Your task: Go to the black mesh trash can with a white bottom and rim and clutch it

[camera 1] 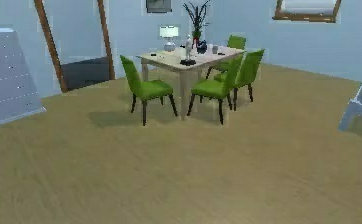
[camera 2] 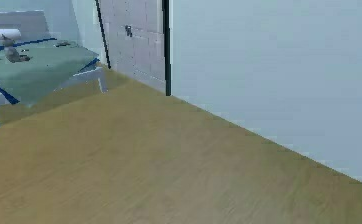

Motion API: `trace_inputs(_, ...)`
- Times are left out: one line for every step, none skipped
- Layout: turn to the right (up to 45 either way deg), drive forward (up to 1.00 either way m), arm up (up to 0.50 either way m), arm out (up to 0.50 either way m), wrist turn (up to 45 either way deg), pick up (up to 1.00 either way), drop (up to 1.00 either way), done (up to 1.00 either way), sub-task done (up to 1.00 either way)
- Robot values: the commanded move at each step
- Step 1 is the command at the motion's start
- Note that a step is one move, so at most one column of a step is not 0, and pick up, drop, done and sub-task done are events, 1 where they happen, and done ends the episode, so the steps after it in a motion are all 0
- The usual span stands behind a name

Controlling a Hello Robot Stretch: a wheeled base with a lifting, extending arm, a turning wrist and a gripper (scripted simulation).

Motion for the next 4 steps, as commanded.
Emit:
trace_inputs(-27.0, 0.00, 0.00, 0.00, 0.0, 0.00, 0.00, 0.00, 0.00)
trace_inputs(0.0, 1.00, 0.00, 0.00, 0.0, 0.00, 0.00, 0.00, 0.00)
trace_inputs(0.0, 1.00, 0.00, 0.00, 0.0, 0.00, 0.00, 0.00, 0.00)
trace_inputs(-3.0, 0.00, 0.00, 0.00, 0.0, 0.00, 0.00, 0.00, 0.00)
